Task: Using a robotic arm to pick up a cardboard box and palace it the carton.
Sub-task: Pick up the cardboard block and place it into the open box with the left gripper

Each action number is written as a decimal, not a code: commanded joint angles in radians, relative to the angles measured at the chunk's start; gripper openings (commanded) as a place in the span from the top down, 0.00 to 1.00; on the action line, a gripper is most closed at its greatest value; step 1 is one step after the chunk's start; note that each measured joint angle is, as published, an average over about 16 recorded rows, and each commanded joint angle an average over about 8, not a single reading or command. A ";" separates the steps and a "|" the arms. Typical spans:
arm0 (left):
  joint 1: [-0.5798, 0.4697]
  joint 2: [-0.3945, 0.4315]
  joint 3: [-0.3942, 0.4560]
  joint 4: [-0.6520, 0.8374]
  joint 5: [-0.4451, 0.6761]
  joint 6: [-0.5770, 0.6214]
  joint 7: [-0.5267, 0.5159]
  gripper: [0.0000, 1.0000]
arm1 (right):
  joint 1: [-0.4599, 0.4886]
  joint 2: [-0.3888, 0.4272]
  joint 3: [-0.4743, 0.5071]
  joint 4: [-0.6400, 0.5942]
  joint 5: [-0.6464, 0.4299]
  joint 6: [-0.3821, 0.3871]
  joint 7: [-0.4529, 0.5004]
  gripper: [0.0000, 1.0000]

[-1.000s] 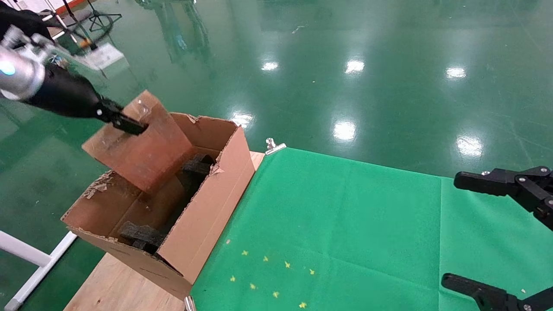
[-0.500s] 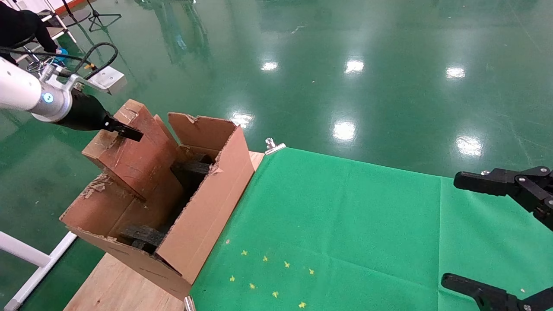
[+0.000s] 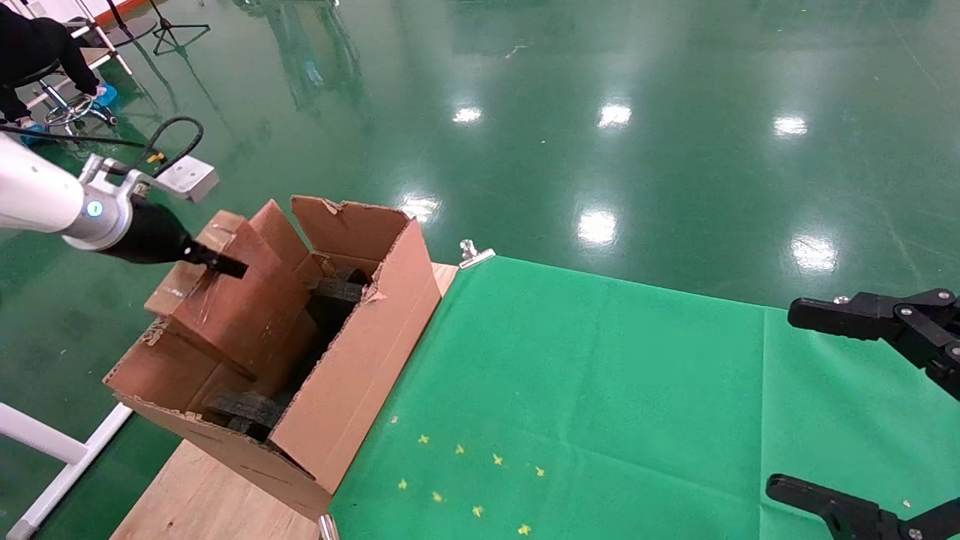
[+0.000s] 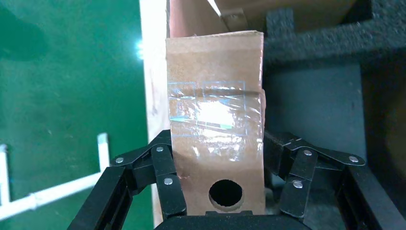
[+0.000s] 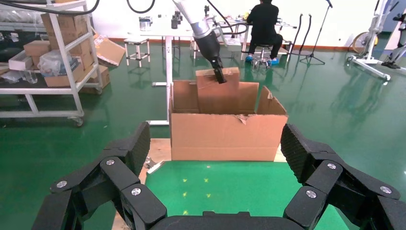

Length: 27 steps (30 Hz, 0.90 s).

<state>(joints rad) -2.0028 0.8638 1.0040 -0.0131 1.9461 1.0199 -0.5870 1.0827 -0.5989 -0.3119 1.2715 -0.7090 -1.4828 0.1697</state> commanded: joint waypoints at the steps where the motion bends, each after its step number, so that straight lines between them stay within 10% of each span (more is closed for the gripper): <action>1: -0.008 -0.005 -0.001 0.007 -0.002 0.021 0.001 1.00 | 0.000 0.000 0.000 0.000 0.000 0.000 0.000 0.00; 27: 0.138 0.048 0.003 0.019 0.005 -0.101 -0.044 1.00 | 0.000 0.000 -0.001 0.000 0.001 0.000 0.000 0.00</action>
<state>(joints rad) -1.8650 0.9098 1.0070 0.0072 1.9502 0.9220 -0.6316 1.0829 -0.5986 -0.3127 1.2715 -0.7084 -1.4825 0.1693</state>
